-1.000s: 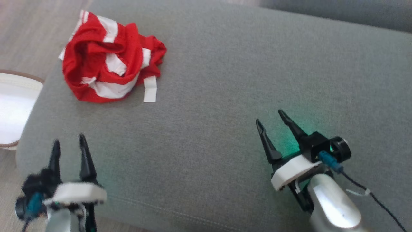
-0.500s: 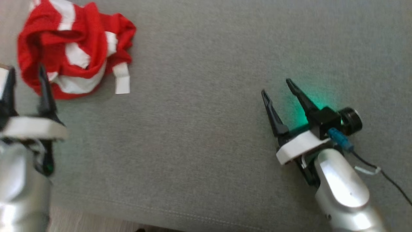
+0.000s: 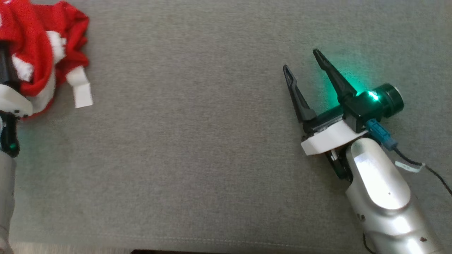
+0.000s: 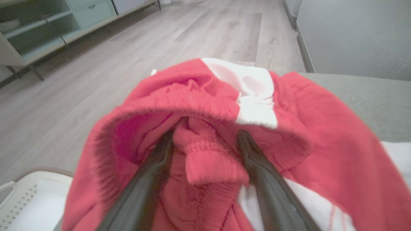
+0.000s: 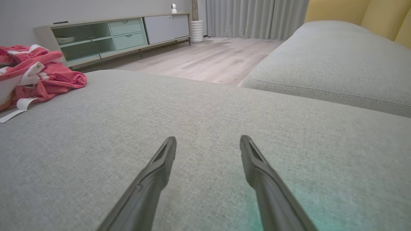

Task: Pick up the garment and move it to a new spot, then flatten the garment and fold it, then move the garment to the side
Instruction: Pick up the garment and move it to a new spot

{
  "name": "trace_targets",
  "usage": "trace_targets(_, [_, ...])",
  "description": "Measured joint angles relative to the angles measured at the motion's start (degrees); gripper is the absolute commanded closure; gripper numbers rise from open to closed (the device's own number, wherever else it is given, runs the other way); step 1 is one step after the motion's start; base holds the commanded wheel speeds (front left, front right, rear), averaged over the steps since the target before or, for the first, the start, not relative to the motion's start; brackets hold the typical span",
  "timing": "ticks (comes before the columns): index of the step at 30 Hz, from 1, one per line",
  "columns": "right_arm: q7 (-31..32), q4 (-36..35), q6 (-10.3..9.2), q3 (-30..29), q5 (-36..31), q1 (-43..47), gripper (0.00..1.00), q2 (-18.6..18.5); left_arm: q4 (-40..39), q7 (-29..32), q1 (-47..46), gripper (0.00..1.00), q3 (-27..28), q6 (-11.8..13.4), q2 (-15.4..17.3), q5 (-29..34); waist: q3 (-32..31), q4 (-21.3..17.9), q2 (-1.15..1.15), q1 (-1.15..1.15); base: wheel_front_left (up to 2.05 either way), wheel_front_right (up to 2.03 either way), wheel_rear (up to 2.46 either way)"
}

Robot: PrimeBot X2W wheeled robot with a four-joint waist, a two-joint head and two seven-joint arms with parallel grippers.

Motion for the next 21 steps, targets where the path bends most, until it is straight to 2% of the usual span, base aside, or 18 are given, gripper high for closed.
trace_targets(5, [0.0, -0.6, 0.05, 0.0, 0.0, -1.1, 0.0, 0.3, 5.5, 4.5, -2.5, 0.0, -0.8, 0.0, -0.3, -4.4, 1.5, -1.8, 0.0, -0.01, 0.0, 0.0, 0.0])
trace_targets(6, [0.0, -0.7, 0.05, 0.0, 0.0, -1.3, 0.0, 0.3, 6.0, 4.8, -2.8, 0.3, -1.1, 0.0, -0.3, -4.8, 1.7, -2.0, 0.0, -0.01, 0.0, 0.0, 0.0])
trace_targets(7, [0.0, -0.7, 0.05, -0.1, 0.0, -1.5, 0.0, 0.3, 6.4, 4.8, -3.0, 0.98, -1.3, 0.0, -0.2, -4.9, 1.8, -2.2, 0.0, 0.0, 0.0, 0.0, 0.0])
trace_targets(11, [0.0, -0.4, 0.05, -0.6, 0.0, -1.6, 0.0, 0.3, 8.2, 3.3, -4.0, 1.0, -2.1, 0.0, 0.0, -5.7, 1.4, -2.4, 0.0, 0.0, 0.0, 0.0, 0.0])
trace_targets(13, [0.0, 0.3, 0.05, -1.1, 0.0, -1.5, 0.0, 0.3, 9.0, 0.6, -4.0, 1.0, -2.9, 0.0, 0.3, -5.2, 0.8, -2.3, 0.0, 0.0, 0.0, 0.0, 0.0])
trace_targets(16, [0.0, 1.3, 0.05, -1.9, 0.0, -1.4, 0.0, 0.3, 9.1, -2.2, -4.8, 1.0, -3.1, 1.2, 1.2, -3.3, -0.4, -2.0, 0.0, 0.0, 0.0, 0.0, 0.0])
trace_targets(21, [0.0, 2.3, 0.05, -2.6, 0.2, 1.0, 0.0, 0.6, 4.2, -3.4, -8.4, 1.0, -3.2, 2.6, 2.9, -0.3, -3.3, -1.6, 0.0, 0.0, 0.0, 0.0, 0.0])
